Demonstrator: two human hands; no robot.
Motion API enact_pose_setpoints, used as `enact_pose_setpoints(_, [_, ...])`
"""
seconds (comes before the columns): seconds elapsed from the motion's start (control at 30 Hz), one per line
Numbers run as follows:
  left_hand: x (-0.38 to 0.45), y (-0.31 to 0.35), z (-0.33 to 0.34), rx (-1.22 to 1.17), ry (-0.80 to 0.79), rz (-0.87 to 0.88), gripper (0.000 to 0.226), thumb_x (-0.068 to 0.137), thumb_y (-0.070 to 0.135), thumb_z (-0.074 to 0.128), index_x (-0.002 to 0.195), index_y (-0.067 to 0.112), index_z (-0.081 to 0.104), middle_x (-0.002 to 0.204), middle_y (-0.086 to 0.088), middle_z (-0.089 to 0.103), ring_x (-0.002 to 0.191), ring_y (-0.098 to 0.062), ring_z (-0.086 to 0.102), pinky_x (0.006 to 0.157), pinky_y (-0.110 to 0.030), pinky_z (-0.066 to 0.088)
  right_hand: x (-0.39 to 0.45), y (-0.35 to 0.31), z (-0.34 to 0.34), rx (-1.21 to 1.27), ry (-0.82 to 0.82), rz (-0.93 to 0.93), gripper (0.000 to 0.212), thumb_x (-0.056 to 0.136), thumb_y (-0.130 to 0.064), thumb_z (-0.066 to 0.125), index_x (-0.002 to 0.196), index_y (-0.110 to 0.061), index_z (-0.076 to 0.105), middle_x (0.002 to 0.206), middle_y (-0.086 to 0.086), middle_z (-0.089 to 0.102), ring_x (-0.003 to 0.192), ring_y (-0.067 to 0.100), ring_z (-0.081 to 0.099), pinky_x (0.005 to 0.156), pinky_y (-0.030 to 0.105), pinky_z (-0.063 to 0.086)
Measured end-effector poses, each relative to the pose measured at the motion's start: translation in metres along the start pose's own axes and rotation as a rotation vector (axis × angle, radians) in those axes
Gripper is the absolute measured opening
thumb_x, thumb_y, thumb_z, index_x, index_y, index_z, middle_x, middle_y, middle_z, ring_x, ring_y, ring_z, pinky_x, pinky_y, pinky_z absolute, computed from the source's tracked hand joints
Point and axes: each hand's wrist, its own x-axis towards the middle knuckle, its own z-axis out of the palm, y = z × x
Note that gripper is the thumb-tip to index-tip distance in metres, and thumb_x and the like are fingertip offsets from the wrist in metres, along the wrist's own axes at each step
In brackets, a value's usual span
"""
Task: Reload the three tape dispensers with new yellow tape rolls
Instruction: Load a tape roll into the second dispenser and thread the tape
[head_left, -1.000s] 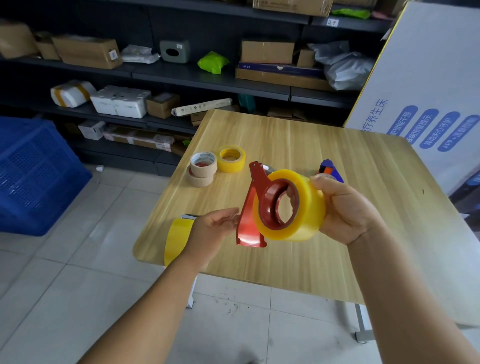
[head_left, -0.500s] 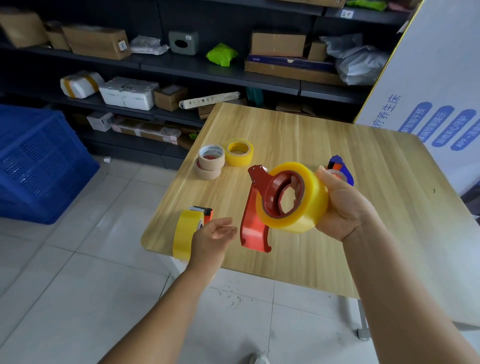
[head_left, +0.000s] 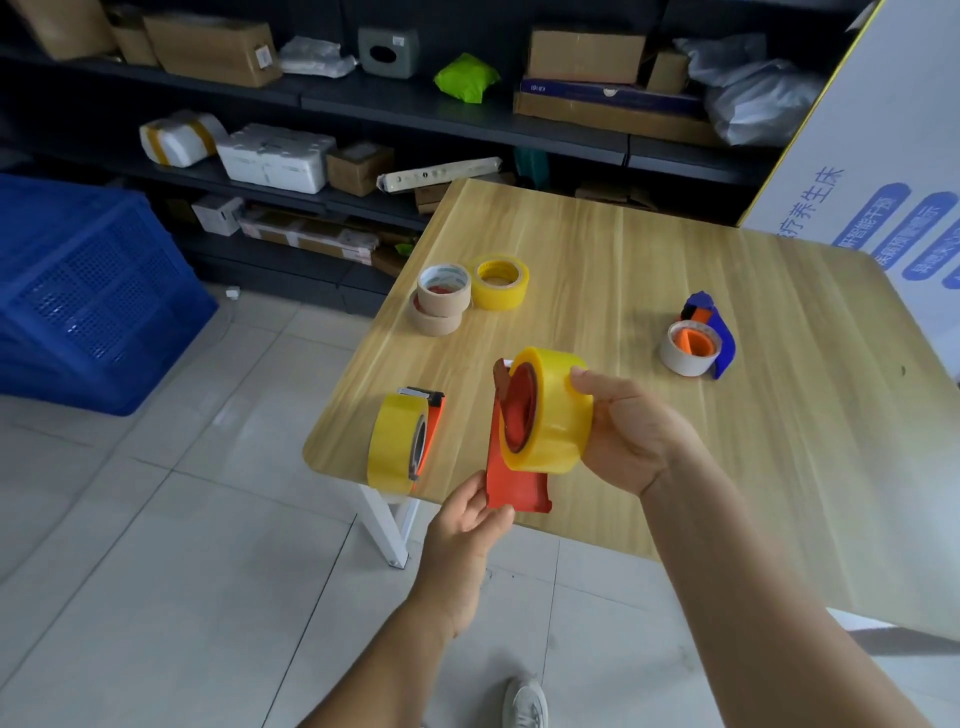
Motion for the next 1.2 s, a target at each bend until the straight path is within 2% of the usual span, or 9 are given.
enact_pose_setpoints(0.13, [0.001, -0.013, 0.001, -0.109, 0.181, -0.046, 0.039, 0.087, 0.01, 0.064, 0.126, 0.015, 0.059, 0.114, 0.002, 0.072, 0.113, -0.011, 0.063, 0.1, -0.028, 0.044, 0.015, 0.019, 0.0, -0.001, 0.034, 0.023, 0.049, 0.087, -0.012, 0.06, 0.132, 0.006, 0.051, 0.136, 0.023, 0.055, 0.127, 0.036, 0.053, 0.103, 0.055, 0.042])
enact_pose_setpoints(0.23, [0.001, -0.019, 0.003, -0.225, 0.318, -0.089, 0.029, 0.091, 0.003, 0.06, 0.12, 0.006, 0.062, 0.108, -0.005, 0.074, 0.107, -0.017, 0.066, 0.096, -0.028, 0.048, 0.022, 0.034, 0.004, -0.003, 0.054, 0.051, 0.05, 0.086, -0.014, 0.063, 0.13, 0.007, 0.053, 0.133, 0.023, 0.058, 0.123, 0.035, 0.056, 0.101, 0.054, 0.045])
enact_pose_setpoints(0.43, [0.001, -0.026, -0.002, -0.322, 0.456, -0.171, 0.027, 0.09, 0.005, 0.062, 0.117, 0.008, 0.064, 0.11, -0.007, 0.07, 0.104, -0.018, 0.065, 0.093, -0.029, 0.047, 0.029, 0.055, 0.01, -0.06, 0.093, 0.056, 0.016, 0.097, -0.013, 0.053, 0.092, 0.0, 0.062, 0.071, 0.01, 0.07, 0.059, 0.019, 0.069, 0.048, 0.031, 0.056])
enact_pose_setpoints(0.5, [0.002, -0.026, -0.004, -0.327, 0.454, -0.182, 0.027, 0.09, 0.004, 0.061, 0.117, 0.008, 0.064, 0.11, -0.007, 0.07, 0.103, -0.018, 0.065, 0.094, -0.03, 0.047, 0.03, 0.06, 0.012, -0.083, 0.096, 0.072, 0.012, 0.095, -0.007, 0.053, 0.092, -0.001, 0.062, 0.063, 0.008, 0.071, 0.052, 0.017, 0.069, 0.044, 0.03, 0.054])
enact_pose_setpoints(0.67, [0.001, -0.02, -0.004, -0.329, 0.394, -0.198, 0.018, 0.092, 0.009, 0.06, 0.108, 0.014, 0.067, 0.109, -0.004, 0.069, 0.106, -0.018, 0.063, 0.102, -0.032, 0.044, 0.033, 0.071, 0.013, -0.106, 0.006, 0.106, 0.023, 0.091, 0.007, 0.046, 0.103, -0.006, 0.062, 0.094, 0.014, 0.067, 0.082, 0.029, 0.065, 0.081, 0.048, 0.053])
enact_pose_setpoints(0.7, [0.001, -0.019, -0.005, -0.335, 0.391, -0.202, 0.016, 0.092, 0.009, 0.06, 0.106, 0.015, 0.066, 0.109, -0.003, 0.069, 0.106, -0.018, 0.063, 0.102, -0.032, 0.044, 0.033, 0.073, 0.013, -0.098, 0.008, 0.104, 0.023, 0.092, 0.007, 0.047, 0.103, -0.007, 0.062, 0.096, 0.014, 0.067, 0.083, 0.029, 0.065, 0.082, 0.048, 0.053])
enact_pose_setpoints(0.9, [0.002, -0.018, -0.008, -0.332, 0.439, -0.244, 0.031, 0.093, 0.007, 0.058, 0.124, 0.009, 0.06, 0.104, 0.001, 0.066, 0.109, -0.02, 0.058, 0.1, -0.031, 0.041, 0.035, 0.08, 0.012, -0.081, 0.02, 0.088, 0.017, 0.096, 0.001, 0.049, 0.104, -0.008, 0.061, 0.088, 0.009, 0.069, 0.062, 0.015, 0.071, 0.05, 0.028, 0.057])
enact_pose_setpoints(1.03, [0.005, -0.018, -0.013, -0.31, 0.486, -0.281, 0.026, 0.094, 0.007, 0.056, 0.119, 0.011, 0.061, 0.113, -0.005, 0.064, 0.111, -0.022, 0.057, 0.107, -0.035, 0.04, 0.038, 0.081, 0.016, -0.062, 0.005, 0.075, 0.021, 0.098, -0.002, 0.046, 0.116, -0.005, 0.058, 0.089, 0.008, 0.068, 0.058, 0.01, 0.07, 0.046, 0.021, 0.053])
enact_pose_setpoints(1.2, [0.018, -0.015, -0.018, -0.311, 0.505, -0.297, 0.022, 0.094, 0.008, 0.056, 0.115, 0.014, 0.06, 0.116, -0.008, 0.064, 0.109, -0.021, 0.057, 0.103, -0.033, 0.04, 0.047, 0.077, 0.022, -0.042, 0.005, 0.071, 0.016, 0.099, -0.005, 0.045, 0.105, -0.007, 0.06, 0.086, 0.008, 0.067, 0.054, 0.008, 0.069, 0.044, 0.02, 0.052])
